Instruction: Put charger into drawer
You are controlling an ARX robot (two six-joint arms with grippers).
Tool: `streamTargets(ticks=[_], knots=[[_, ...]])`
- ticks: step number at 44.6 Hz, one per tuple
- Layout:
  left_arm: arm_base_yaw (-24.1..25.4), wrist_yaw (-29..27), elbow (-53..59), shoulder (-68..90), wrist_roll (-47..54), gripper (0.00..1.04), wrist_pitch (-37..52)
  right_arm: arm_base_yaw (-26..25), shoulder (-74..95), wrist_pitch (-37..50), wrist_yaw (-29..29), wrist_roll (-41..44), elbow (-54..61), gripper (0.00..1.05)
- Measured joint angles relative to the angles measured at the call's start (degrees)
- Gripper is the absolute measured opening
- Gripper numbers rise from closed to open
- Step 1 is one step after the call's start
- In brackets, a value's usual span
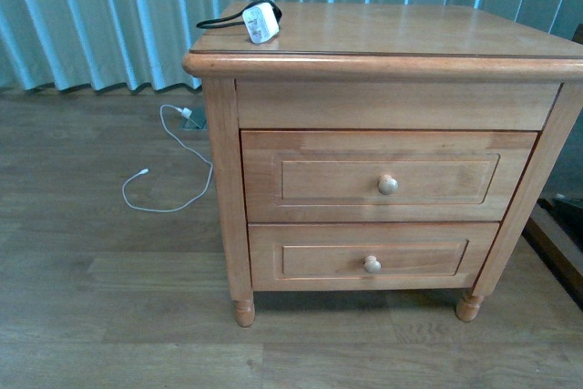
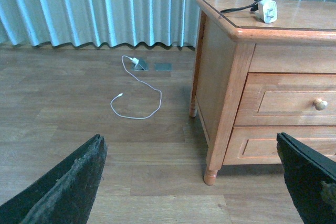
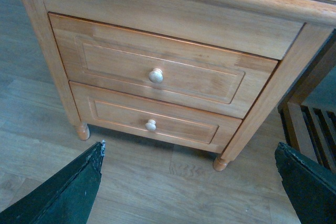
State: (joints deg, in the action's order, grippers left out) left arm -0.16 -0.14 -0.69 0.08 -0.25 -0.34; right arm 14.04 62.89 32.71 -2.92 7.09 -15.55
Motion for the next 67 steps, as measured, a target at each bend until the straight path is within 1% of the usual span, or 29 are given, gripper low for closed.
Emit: streamTargets(ticks=[7, 13, 20, 27, 39, 53, 67], knots=[[0.00, 0.00, 0.00, 0.00, 0.00, 0.99, 0.00, 4.26, 20.35, 10.10, -4.33, 1.14, -8.48, 0.96], [0.00, 0.00, 0.00, 0.00, 0.00, 0.99, 0.00, 5.73, 32.74, 14.93, -5.95, 3.80, -15.08, 0.96], [0.00, 0.00, 0.00, 0.00, 0.00, 0.99, 0.00, 6.43, 44.98, 19.74, -6.58, 6.71, -22.86, 0.96], [0.00, 0.00, 0.00, 0.00, 0.00, 0.99, 0.00, 6.99, 54.58, 22.43, -7.93, 7.80, -30.01, 0.96], [0.00, 0.00, 0.00, 0.00, 0.00, 0.99, 0.00, 7.13, 64.30, 22.84, -11.43, 5.60, -39.19, 0.96], [0.00, 0.00, 0.00, 0.00, 0.00, 0.99, 0.00, 7.37, 70.53, 21.59, -13.22, 3.17, -46.14, 0.96], [0.00, 0.00, 0.00, 0.00, 0.00, 0.99, 0.00, 7.48, 73.44, 20.28, -14.47, 2.49, -51.71, 0.96]])
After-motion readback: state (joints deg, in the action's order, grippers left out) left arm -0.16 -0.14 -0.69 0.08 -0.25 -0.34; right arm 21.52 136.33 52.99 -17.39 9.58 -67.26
